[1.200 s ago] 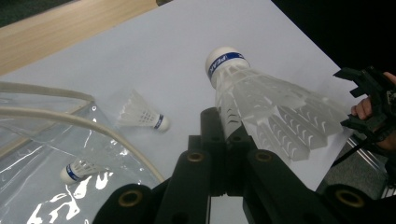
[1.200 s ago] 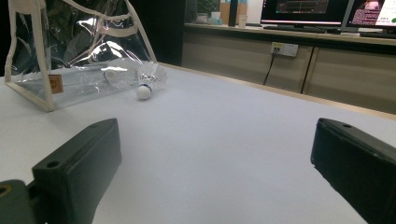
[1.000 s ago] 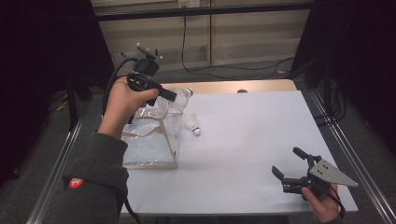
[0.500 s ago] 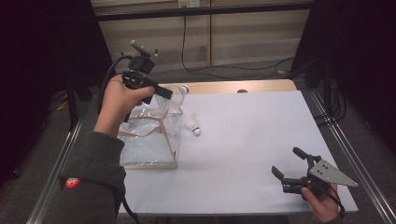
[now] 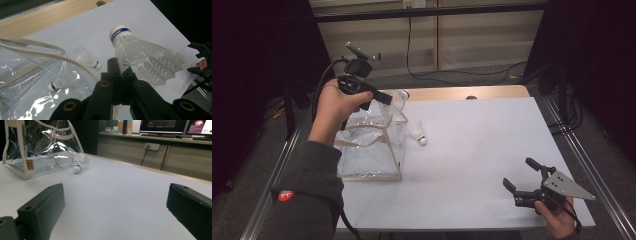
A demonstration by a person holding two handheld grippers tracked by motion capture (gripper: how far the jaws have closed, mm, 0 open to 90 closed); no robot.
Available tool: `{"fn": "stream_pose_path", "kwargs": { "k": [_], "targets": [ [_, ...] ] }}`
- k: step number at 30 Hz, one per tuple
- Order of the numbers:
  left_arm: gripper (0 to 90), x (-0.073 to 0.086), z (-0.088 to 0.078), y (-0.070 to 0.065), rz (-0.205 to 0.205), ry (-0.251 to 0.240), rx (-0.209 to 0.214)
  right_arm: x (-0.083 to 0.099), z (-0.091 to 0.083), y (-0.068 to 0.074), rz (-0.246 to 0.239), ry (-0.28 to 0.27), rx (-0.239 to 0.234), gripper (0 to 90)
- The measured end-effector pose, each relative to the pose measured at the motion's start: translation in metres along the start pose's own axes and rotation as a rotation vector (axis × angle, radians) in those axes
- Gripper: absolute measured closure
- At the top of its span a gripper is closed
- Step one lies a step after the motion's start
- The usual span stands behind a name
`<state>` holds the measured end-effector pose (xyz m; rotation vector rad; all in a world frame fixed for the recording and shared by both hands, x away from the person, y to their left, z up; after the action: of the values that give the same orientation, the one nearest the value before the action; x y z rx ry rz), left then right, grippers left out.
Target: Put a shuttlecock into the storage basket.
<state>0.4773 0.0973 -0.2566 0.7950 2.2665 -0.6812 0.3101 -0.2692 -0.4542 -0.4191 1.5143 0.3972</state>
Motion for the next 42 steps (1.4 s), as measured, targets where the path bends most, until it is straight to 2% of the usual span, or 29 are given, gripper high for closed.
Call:
{"fn": "stream_pose_path", "kwargs": {
  "k": [17, 25, 42],
  "targets": [
    [90.0, -0.002, -0.01, 0.009, -0.022, -0.003, -0.032, 0.0, 0.0, 0.001, 0.005, -0.002, 0.0, 1.7],
    [90.0, -0.003, -0.015, 0.016, -0.04, -0.016, -0.063, 0.0, 0.001, 0.001, 0.007, -0.001, -0.001, 1.7],
    [90.0, -0.002, -0.023, 0.029, -0.043, -0.015, -0.108, 0.001, 0.0, 0.001, 0.001, 0.001, -0.003, 1.7]
  ]
}}
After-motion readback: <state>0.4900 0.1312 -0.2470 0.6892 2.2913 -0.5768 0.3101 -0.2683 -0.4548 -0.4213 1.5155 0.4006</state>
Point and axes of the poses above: each handheld gripper's, and its own axes: z roughly forward along the jaws, x roughly out of its underside, y roughly to its left, the point moved 8 cm from there along z, roughly forward along the jaws, and after that the axes turned 9 degrees about -y, right-handed, at the moved point
